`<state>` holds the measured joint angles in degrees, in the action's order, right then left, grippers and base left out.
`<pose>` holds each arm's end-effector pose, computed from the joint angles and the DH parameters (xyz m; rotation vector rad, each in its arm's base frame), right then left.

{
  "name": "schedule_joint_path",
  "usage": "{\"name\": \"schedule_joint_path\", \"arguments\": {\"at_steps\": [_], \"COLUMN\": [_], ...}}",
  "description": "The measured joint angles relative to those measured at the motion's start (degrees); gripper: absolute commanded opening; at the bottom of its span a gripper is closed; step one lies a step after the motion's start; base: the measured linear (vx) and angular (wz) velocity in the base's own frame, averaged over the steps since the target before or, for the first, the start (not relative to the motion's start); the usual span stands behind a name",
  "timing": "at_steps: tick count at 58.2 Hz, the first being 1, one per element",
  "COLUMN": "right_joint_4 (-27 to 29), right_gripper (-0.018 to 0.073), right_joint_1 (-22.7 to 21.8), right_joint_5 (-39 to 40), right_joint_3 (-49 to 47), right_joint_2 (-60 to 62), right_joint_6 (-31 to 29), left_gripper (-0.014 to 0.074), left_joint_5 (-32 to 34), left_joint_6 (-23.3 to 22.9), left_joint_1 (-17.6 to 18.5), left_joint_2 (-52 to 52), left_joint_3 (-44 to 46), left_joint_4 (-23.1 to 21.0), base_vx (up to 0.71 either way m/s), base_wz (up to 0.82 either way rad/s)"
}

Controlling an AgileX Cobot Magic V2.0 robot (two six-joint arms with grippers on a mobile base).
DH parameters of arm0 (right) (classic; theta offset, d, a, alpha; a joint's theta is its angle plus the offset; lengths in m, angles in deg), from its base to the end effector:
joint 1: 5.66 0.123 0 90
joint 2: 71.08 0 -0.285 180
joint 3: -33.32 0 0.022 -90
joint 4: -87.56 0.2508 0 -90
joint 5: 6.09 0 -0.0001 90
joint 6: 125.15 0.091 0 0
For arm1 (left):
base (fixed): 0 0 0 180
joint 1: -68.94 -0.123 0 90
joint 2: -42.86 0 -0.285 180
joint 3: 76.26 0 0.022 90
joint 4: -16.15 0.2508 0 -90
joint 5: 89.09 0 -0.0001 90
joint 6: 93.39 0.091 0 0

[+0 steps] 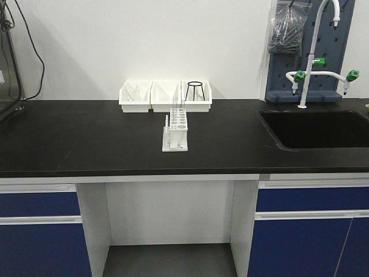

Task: Flip and reinsert test tube from rack
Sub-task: 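Drive the base forward toward the white test-tube rack on the bench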

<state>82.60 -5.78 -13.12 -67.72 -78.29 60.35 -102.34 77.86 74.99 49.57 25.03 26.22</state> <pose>0.0569 -0.0011 0.1923 0.0180 1.6261 -0.0025 0.0552 -0.0022 0.1848 0.0769 1.7169 -0.0301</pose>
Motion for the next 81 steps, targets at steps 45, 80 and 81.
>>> {"name": "schedule_joint_path", "arguments": {"at_steps": [45, 80, 81], "right_joint_4": [0.0, 0.0, 0.0], "right_gripper": [-0.0011, -0.0011, -0.0011], "right_joint_1": [0.0, -0.04, -0.04], "right_joint_5": [-0.05, 0.01, 0.01], "right_joint_3": [0.0, 0.0, 0.0], "right_joint_2": [0.0, 0.0, 0.0], "right_joint_6": [0.0, 0.0, 0.0], "left_gripper": [-0.0006, -0.0006, -0.0006], "left_joint_5": [0.0, 0.0, 0.0], "left_joint_6": [0.0, 0.0, 0.0], "left_joint_1": [0.0, 0.0, 0.0], "left_joint_2": [0.0, 0.0, 0.0], "left_joint_3": [0.0, 0.0, 0.0], "left_joint_4": [0.0, -0.05, -0.05], "base_vx": [0.01, 0.22, 0.35], "base_wz": [0.0, -0.02, 0.08]}}
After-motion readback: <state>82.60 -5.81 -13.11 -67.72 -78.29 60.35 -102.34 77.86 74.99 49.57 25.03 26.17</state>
